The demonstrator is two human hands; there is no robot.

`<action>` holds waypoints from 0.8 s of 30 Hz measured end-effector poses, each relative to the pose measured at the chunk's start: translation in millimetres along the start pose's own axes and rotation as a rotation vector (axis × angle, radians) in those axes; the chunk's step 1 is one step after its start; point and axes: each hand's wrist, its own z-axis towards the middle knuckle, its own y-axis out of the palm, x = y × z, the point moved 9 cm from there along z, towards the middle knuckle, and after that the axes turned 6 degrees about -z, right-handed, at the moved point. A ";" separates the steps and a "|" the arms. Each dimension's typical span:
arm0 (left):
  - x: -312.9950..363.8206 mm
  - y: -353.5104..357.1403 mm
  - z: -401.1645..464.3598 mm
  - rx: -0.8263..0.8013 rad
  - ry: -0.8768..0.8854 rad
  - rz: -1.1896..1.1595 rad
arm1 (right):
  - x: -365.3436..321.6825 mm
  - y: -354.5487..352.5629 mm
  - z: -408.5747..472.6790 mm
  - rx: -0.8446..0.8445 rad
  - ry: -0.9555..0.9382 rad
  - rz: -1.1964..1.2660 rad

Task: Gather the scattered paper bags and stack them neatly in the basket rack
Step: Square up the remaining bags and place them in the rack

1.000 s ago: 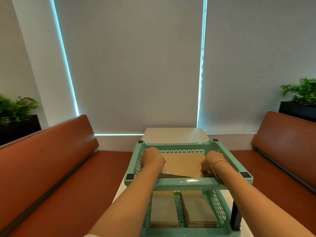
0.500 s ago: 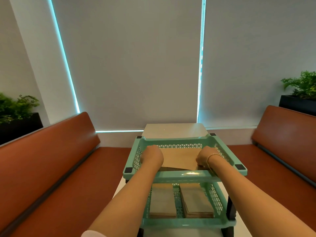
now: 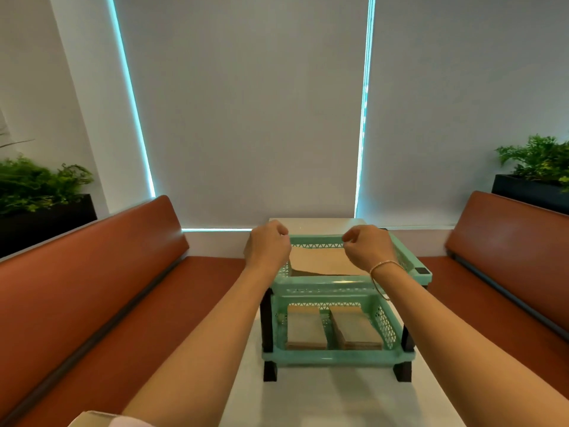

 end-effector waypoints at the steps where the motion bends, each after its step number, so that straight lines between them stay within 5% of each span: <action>1: -3.4 -14.1 -6.9 0.029 0.000 -0.024 | -13.5 -0.2 -10.0 0.001 -0.023 0.021; 7: -55.7 -92.6 -58.0 0.128 -0.087 -0.114 | -115.0 43.0 -85.3 -0.171 -0.270 0.097; 13: -166.9 -151.8 -108.4 0.164 -0.362 -0.100 | -200.3 131.4 -161.9 -0.475 -0.483 0.115; 24: -379.5 -195.2 -227.8 0.129 -0.871 0.018 | -271.9 298.0 -234.8 -0.883 -0.525 0.102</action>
